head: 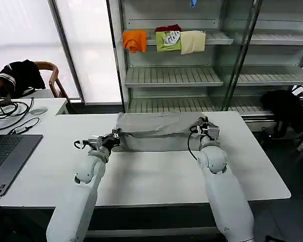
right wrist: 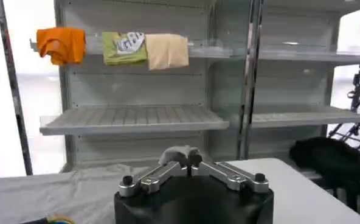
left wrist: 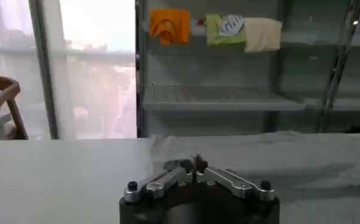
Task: Fold and organize the clothes.
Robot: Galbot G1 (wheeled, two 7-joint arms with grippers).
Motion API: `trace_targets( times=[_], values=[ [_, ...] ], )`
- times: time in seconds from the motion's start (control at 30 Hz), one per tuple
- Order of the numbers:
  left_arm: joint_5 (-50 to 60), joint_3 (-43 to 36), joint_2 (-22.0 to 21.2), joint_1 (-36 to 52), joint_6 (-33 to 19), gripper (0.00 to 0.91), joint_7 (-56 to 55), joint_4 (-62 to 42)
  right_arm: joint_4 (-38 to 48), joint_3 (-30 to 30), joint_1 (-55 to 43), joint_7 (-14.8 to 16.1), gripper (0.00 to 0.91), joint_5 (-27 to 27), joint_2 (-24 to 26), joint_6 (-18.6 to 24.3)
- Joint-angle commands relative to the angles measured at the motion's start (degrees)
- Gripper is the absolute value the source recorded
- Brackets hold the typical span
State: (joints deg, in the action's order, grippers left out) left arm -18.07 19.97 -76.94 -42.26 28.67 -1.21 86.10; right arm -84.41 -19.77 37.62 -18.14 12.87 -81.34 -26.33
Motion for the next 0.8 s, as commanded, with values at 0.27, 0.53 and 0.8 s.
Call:
trace_targets(
  times=[0.27,0.53,0.8],
  values=[
    [1.3,-0.7,0.2,-0.2,-1.0,0.02,0.4,-1.5,2.6,-0.1,-0.5,1.2,0.0,-0.3,-0.4,0.2],
    [2.7,-0.9,0.0,-0.5,-0.4,0.907,-0.1,-1.0,2.1,0.3,0.0,0.2,0.907,-1.1,-1.4,-2.8],
    [2.8,-0.8,0.1,-1.5,0.3,0.846,-0.5,-0.4,1.3,0.6,1.7,-2.6,0.907,-2.1,-1.5,-6.4]
  ],
)
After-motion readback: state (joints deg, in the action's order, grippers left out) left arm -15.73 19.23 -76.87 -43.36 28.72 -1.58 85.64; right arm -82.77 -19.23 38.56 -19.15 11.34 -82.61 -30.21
